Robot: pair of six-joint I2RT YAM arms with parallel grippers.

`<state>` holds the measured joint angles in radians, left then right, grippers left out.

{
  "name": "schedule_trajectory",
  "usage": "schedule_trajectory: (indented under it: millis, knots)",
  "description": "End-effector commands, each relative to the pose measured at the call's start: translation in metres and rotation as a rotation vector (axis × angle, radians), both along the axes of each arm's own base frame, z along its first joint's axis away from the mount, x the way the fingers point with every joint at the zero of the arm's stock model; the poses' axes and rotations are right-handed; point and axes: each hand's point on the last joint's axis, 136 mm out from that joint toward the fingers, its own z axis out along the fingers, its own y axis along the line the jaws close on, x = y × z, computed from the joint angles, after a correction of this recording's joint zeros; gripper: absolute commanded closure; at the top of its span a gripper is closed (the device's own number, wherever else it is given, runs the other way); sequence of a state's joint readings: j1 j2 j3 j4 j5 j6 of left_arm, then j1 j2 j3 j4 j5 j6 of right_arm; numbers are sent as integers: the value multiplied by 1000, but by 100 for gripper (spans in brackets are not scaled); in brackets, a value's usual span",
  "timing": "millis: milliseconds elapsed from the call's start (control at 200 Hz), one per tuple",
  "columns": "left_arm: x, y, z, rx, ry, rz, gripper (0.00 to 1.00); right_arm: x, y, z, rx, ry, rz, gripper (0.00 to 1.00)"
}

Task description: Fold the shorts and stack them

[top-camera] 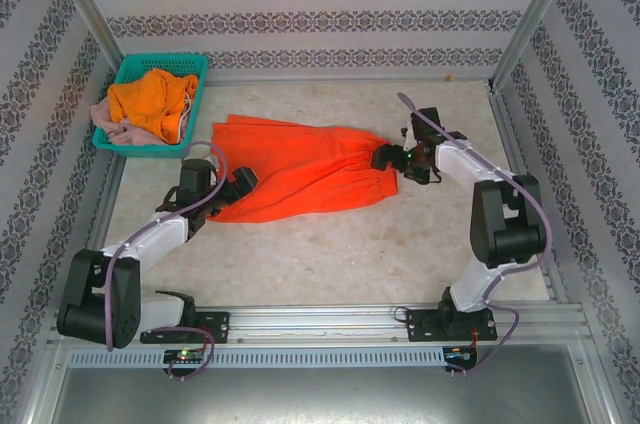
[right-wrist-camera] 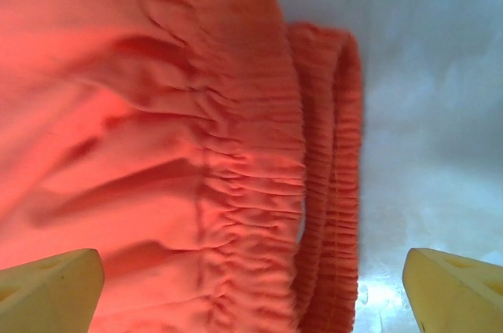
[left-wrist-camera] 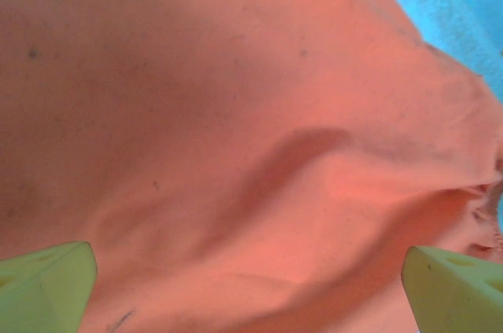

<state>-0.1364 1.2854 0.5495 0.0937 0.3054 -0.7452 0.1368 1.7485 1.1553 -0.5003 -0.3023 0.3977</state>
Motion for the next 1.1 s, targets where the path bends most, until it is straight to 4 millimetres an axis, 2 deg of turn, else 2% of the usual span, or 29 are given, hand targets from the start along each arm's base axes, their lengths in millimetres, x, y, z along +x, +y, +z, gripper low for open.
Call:
schedule_trajectory:
  millis: [0, 85, 190, 280, 380, 530, 599, 664, 854, 939, 1094]
  knots:
    - [2, -2, -6, 12, 2, -15, 0, -5, 5, -16, -19, 62, -1, 2]
    - [2, -3, -11, 13, 13, -18, 0, -5, 11, -25, -15, 88, 6, 7]
    - [2, -2, -13, 14, 11, -15, 0, -5, 17, -33, -9, 105, 15, 18]
    - [2, -1, -5, 22, -4, -18, 0, -5, 13, -40, -44, 120, 20, 37]
    - [3, 1, 13, 32, -47, -14, 0, -5, 6, -44, -76, 129, 24, 59]
    - [-1, 11, 44, 61, -131, 21, 0, -2, -21, -35, -161, 113, 27, 88]
    - [-5, 16, 55, 77, -150, 34, 0, -3, -42, -25, -221, 112, 37, 95]
    - [-9, 20, 63, 86, -161, 45, 0, -4, -68, -14, -323, 103, 49, 100]
    - [-16, 21, 79, 70, -198, 50, 0, -4, -134, 21, -602, 71, 94, 100]
    - [-17, 20, 80, 61, -202, 43, 0, 2, -150, 40, -687, 46, 106, 100]
    - [-19, 17, 80, 52, -200, 31, 0, 16, -167, 85, -812, -6, 119, 100]
